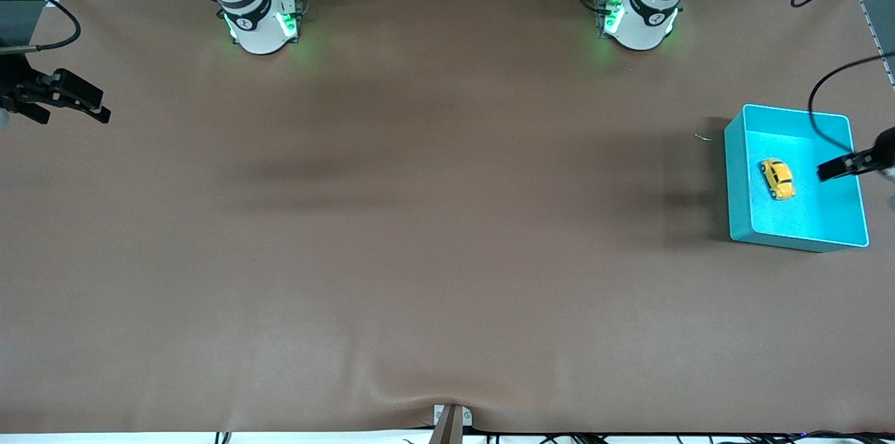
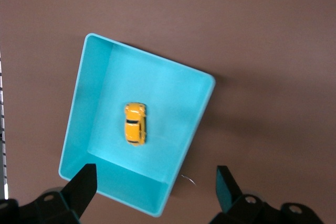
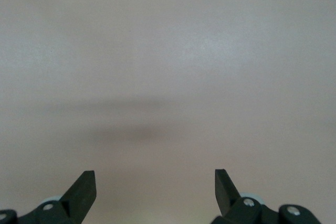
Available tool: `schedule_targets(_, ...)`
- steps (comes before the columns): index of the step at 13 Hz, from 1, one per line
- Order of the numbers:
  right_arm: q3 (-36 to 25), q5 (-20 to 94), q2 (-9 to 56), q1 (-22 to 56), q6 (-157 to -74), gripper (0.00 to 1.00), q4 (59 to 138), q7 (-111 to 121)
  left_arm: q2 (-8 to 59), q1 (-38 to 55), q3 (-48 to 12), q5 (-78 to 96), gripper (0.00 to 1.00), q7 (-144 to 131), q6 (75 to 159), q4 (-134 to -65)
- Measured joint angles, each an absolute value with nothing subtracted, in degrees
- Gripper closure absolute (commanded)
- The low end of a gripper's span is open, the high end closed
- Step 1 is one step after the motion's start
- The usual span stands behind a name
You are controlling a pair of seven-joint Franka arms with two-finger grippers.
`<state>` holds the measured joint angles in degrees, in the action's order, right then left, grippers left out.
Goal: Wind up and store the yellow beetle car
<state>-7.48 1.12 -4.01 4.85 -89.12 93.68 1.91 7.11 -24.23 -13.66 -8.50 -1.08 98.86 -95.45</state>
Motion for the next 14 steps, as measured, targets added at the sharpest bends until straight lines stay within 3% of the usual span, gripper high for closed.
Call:
schedule_targets(5, -7.45, 1.12, -4.0, 4.82, -89.22, 0.0, 93.68, 1.9, 3.74, -15.9, -13.78, -6.23, 0.0, -1.08, 89.65, -85.95)
schedule_targets(9, -7.45, 1.12, -4.0, 4.69, -89.34, 0.0, 93.68, 1.89, -0.28, -9.21, -13.94, -2.07, 0.0, -1.25, 86.01, -85.12)
schedule_targets(14, -7.45, 1.12, -4.0, 4.64, -89.94, 0.0, 93.68, 1.89, -1.81, -7.43, -13.89, 0.4, 0.0, -1.07, 82.12, -85.13)
